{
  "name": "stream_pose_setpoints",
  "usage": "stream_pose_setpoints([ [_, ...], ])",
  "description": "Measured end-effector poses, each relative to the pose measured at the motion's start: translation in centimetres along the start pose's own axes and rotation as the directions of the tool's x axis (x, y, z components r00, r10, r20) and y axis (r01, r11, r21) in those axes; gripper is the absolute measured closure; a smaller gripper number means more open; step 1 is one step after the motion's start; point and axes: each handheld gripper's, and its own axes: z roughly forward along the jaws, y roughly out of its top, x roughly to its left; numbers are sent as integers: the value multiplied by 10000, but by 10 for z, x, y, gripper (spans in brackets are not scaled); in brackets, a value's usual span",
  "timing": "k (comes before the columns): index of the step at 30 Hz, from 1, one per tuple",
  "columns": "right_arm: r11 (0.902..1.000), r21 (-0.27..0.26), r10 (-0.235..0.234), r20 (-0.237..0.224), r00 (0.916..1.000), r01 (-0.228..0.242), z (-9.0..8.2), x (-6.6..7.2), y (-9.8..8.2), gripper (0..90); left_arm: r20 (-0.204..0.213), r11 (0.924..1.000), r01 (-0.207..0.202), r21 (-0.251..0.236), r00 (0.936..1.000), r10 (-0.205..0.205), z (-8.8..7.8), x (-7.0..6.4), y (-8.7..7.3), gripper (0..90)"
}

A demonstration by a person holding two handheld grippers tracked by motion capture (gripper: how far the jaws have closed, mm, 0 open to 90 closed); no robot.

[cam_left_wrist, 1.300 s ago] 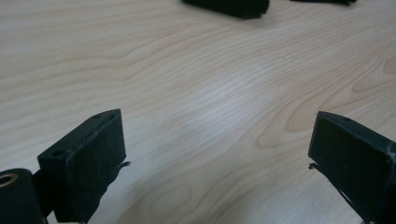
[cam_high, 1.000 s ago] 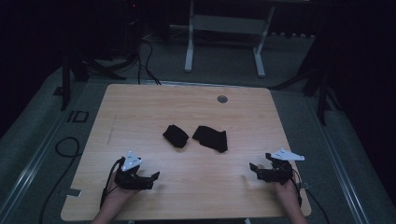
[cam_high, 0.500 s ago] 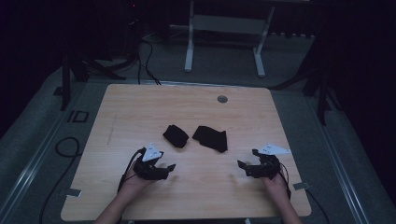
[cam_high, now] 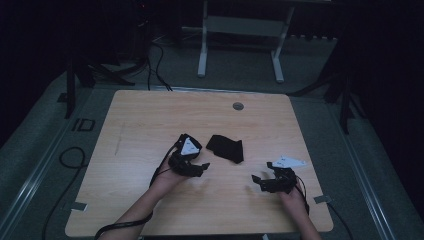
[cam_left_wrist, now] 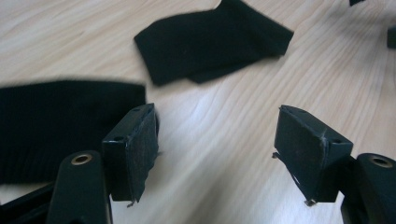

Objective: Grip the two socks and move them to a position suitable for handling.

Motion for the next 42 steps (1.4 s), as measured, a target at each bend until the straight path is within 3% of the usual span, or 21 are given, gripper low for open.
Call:
stream_pose_setpoints([
  [4,9993,35,-359,-135,9993,359,4,4,1,141,17,9999,72,131,10000,-72,13,3,15,307],
  [9,9995,-40,-314,-222,9993,313,8,2,3,146,-89,9977,280,620,9996,-275,30,9,31,307],
  [14,9997,-85,-243,-515,9984,238,16,0,11,159,-230,9908,1007,902,9948,-990,44,20,43,335],
  [16,9995,-151,-269,-614,9978,260,17,1,14,159,-349,9888,1098,1011,9937,-1068,49,25,47,336],
  [20,9986,15,-518,-646,9966,520,21,5,14,159,-594,9811,1477,1253,9882,-1412,61,36,54,392],
  [22,9978,96,-649,-664,9957,657,22,6,12,159,-452,9748,1714,1427,9850,-1666,67,43,56,418],
  [25,9976,157,-669,-649,9956,680,22,6,10,159,-721,9662,1821,1824,9825,-1716,75,48,55,463],
  [28,9979,109,-637,-648,9959,645,21,4,9,159,-664,9572,2037,2054,9787,-1940,82,51,53,494],
  [31,9978,88,-656,-626,9959,662,21,4,9,159,-561,9525,1895,2382,9818,-1813,87,49,51,498],
  [35,9977,121,-664,-614,9959,673,21,4,8,160,-506,9555,1627,2462,9866,-1550,87,45,51,536],
  [38,9972,167,-712,-595,9957,723,22,4,8,159,-473,9571,1210,2632,9925,-1125,86,41,54,632],
  [41,9970,171,-749,-558,9956,760,21,5,8,159,-581,9579,1088,2655,9936,-968,86,36,55,744],
  [42,9970,171,-749,-558,9956,760,21,5,8,159,-583,9587,1033,2648,9941,-910,85,35,56,744],
])
